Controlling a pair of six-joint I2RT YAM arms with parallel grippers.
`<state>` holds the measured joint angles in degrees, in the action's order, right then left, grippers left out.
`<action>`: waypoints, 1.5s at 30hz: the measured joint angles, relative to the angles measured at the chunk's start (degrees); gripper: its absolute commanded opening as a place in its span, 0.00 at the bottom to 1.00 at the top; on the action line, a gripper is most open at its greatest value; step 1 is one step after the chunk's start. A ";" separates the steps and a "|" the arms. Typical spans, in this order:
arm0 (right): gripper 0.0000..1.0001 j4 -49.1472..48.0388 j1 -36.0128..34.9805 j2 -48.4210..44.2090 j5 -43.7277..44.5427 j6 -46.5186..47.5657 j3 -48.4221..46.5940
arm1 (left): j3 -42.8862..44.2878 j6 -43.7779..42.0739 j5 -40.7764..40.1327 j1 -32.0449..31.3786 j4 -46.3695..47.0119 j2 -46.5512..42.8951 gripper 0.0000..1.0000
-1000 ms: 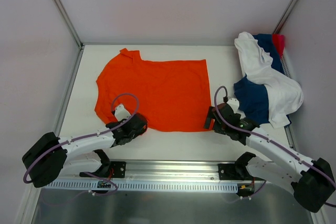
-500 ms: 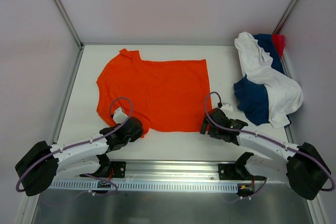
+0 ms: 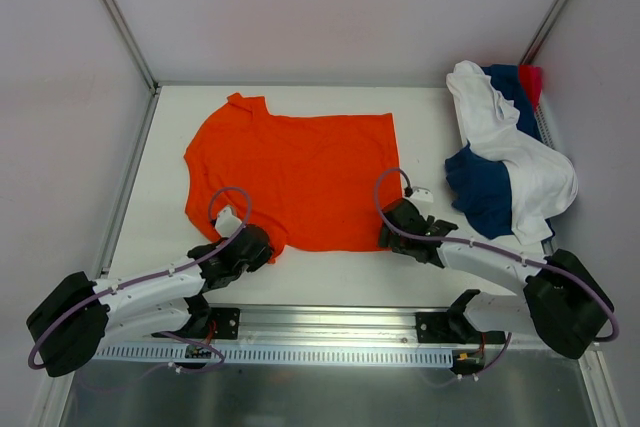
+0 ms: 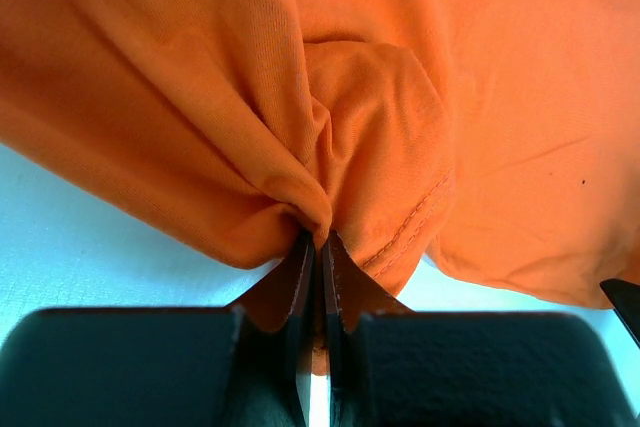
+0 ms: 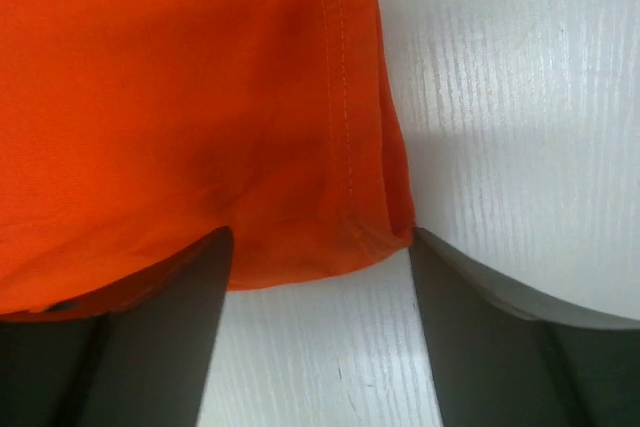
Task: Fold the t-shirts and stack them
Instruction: Grap the side of the flattened tshirt closest away from the robot with both arms
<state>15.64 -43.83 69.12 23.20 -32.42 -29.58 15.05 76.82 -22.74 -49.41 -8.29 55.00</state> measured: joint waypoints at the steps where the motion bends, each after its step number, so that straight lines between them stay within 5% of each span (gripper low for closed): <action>1: 0.66 -0.02 0.00 0.37 0.24 0.28 -0.09 | 0.00 0.00 0.00 0.00 0.00 0.00 0.00; 5: 0.34 -0.02 0.02 1.38 1.20 1.14 -0.33 | 0.00 -0.02 0.00 0.00 0.04 0.09 0.00; 6: 0.10 0.00 0.02 1.57 1.51 1.31 -0.33 | 0.02 -0.04 0.00 0.00 0.07 0.11 0.00; 7: 0.01 0.00 0.04 1.68 1.77 1.25 -0.33 | 0.02 -0.07 0.00 0.00 0.09 0.13 0.00; 14: 0.01 0.07 0.02 1.86 1.97 0.94 -0.37 | 1.25 -3.08 2.05 0.00 -1.84 -0.39 0.00; 25: 0.01 6.40 0.02 -0.83 2.67 1.18 -2.75 | 11.13 -14.19 8.96 -0.02 -18.88 -1.40 0.00; 45: 0.01 10.43 3.02 2.51 6.99 7.28 -15.15 | 21.49 -27.19 1.11 6.82 -33.05 -3.10 0.00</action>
<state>26.06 -40.82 71.64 30.20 -25.15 -44.73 36.53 49.63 -21.63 -42.59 -41.34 51.90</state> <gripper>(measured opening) 0.021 0.017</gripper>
